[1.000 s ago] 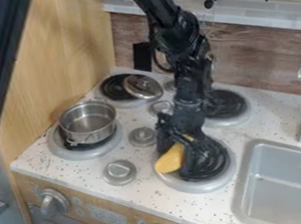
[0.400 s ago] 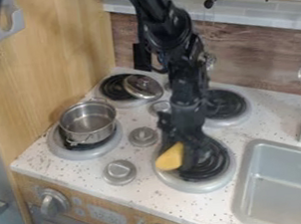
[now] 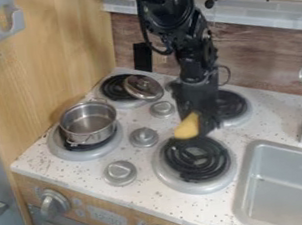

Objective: Move banana to top right burner

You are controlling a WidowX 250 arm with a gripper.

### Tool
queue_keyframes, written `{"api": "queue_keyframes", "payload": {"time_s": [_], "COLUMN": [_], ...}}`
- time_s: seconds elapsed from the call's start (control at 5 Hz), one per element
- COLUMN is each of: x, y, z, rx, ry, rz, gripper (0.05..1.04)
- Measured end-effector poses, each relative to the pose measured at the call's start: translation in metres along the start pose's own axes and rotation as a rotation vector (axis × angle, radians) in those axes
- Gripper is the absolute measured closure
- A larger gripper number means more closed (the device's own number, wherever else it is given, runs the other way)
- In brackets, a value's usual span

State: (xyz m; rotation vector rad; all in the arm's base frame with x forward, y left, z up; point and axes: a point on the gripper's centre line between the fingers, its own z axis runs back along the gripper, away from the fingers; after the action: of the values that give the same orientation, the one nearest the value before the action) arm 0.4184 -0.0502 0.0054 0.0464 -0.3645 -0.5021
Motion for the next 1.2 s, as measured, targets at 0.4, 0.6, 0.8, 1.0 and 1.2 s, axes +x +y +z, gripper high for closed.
{"api": "queue_keyframes", "payload": {"time_s": [0.4, 0.6, 0.8, 1.0, 1.2], "x": [0.032, 0.052, 0.074, 0.085, 0.092], "y": [0.018, 0.027, 0.034, 0.036, 0.039], "z": [-0.047, -0.062, -0.059, -0.057, -0.055], "rx": [0.117, 0.134, 0.14, 0.141, 0.138], "ry": [-0.122, -0.135, -0.187, -0.205, -0.223], "rz": [-0.018, -0.007, 0.001, -0.007, -0.006], "gripper": [0.529, 0.529, 0.53, 0.53, 0.53]}}
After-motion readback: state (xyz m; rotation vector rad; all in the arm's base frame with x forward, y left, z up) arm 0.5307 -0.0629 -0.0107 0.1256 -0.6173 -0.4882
